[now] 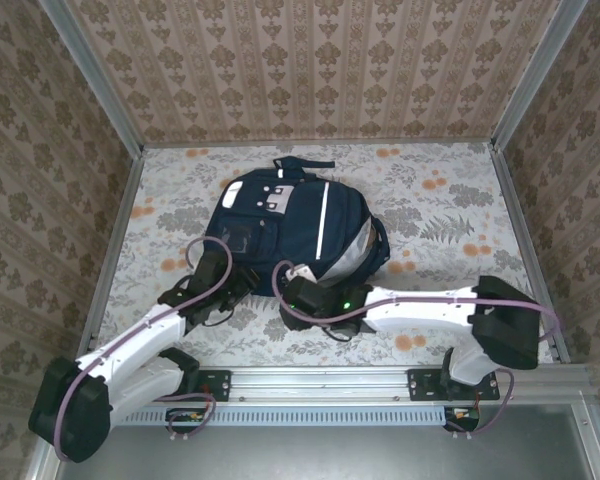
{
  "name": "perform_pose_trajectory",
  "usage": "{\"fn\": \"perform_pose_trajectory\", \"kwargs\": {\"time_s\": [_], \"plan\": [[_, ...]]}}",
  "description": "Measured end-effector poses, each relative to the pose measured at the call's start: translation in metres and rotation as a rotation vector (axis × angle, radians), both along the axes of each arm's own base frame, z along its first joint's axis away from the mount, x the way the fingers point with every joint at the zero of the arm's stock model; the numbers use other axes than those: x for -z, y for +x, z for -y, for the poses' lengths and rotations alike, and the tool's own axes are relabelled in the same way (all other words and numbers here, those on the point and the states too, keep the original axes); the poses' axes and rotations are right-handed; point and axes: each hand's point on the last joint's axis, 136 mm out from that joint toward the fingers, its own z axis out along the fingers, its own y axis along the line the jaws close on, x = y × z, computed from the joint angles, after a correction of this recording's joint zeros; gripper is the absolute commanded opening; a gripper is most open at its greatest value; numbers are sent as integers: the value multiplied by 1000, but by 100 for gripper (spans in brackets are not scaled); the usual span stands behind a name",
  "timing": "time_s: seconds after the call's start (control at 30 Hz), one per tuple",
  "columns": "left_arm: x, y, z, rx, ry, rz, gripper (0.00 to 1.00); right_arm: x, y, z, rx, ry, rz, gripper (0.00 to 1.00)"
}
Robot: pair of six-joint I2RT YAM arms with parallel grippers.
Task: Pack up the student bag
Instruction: Zip the student bag at the center of the table.
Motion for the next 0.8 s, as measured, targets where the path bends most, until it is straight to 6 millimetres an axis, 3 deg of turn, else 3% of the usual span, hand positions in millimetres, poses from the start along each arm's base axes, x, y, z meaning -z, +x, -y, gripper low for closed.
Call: {"fn": "perform_pose_trajectory", "kwargs": {"time_s": [0.13,0.33,0.53,0.8], "plan": [[-12,6,-7,-27,-32,33,54,11,-5,-22,25,-30,10,36],[-41,10,-32,-66,-31,93,75,28,0,-38,136,-88,6,32],[-72,10,-38,-33,-9,151,76,37,10,-32,251,-159,10,23],[-80,0,-43,16,50,150,76,43,19,-36,331,-243,17,24]]}}
